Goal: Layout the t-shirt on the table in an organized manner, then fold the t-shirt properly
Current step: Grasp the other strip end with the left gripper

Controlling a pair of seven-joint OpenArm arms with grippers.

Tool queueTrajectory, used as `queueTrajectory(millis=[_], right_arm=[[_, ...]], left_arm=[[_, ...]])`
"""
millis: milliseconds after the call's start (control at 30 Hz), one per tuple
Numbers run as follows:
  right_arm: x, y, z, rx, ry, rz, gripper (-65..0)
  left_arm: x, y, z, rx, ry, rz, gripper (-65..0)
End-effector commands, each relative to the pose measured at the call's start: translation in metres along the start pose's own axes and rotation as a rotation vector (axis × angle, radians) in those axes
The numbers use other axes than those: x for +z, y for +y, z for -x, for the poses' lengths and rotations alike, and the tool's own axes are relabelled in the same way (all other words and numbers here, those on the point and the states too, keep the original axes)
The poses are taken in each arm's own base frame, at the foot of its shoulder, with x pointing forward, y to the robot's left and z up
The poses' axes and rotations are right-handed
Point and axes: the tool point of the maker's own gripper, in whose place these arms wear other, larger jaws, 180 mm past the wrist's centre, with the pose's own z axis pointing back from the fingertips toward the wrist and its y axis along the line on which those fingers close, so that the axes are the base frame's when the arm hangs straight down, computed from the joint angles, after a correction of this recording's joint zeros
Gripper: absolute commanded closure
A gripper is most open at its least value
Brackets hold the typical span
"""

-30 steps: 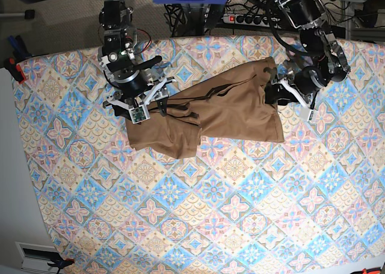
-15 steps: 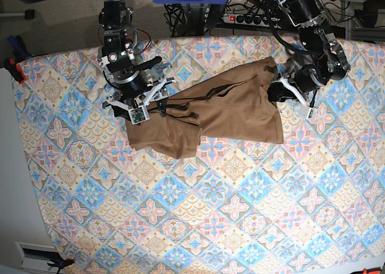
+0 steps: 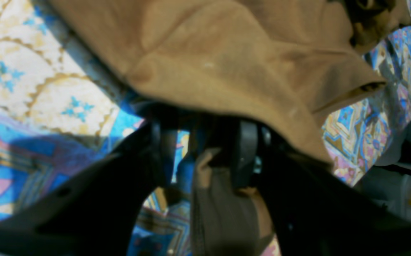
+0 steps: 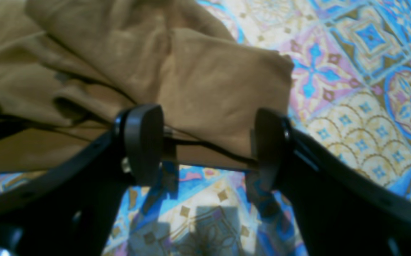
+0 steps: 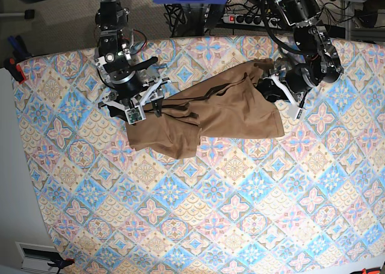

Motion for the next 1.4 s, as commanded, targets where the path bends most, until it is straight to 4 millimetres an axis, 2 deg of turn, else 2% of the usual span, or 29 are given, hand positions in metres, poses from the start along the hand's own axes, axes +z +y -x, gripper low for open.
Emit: queueTrajectory(millis=[0,200,367,467,533,700,1100,1167,1267,1367], right_arm=[[0.001,-0.001,-0.014,0.001,-0.049,-0.001,-38.9],[0.001,-0.001,-0.013,0.001,-0.048,-0.001,-38.9],[0.001,0.0,-0.013,0.001,-0.046,-0.002,-38.9],[0.001,0.0,-0.013,0.001,-0.046,-0.002,-38.9],[0.0,0.0,-0.012,0.001,-0.045,-0.002,-38.9],[0.0,0.0,-0.013,0.001,-0.046,-0.003,-39.0],[0.0,0.0,-0.013,0.002,-0.045,-0.005,-39.0],[0.0,0.0,-0.013,0.002,-0.045,-0.005,-39.0],[0.001,-0.003,-0.011,0.015,-0.041,-0.001,-39.0],[0.001,-0.003,-0.011,0.017,-0.041,-0.002,-39.0]], left_arm=[[0.0,0.009,0.022,-0.004,0.109,-0.051,-26.1],[0.0,0.009,0.024,-0.003,0.115,-0.053,-26.5],[0.003,0.011,0.033,0.011,0.125,-0.056,-26.2],[0.015,0.021,0.039,0.0,0.14,-0.08,-26.5],[0.019,0.018,0.039,0.01,0.123,-0.06,-26.6],[0.027,0.017,0.029,0.015,0.079,-0.019,-26.7],[0.027,0.017,0.028,0.017,0.078,-0.019,-26.7],[0.03,0.021,0.026,0.02,0.066,-0.029,-26.7],[0.048,0.042,0.016,0.068,-0.002,-0.089,-26.7],[0.051,0.046,0.003,0.064,-0.035,-0.099,-26.7]])
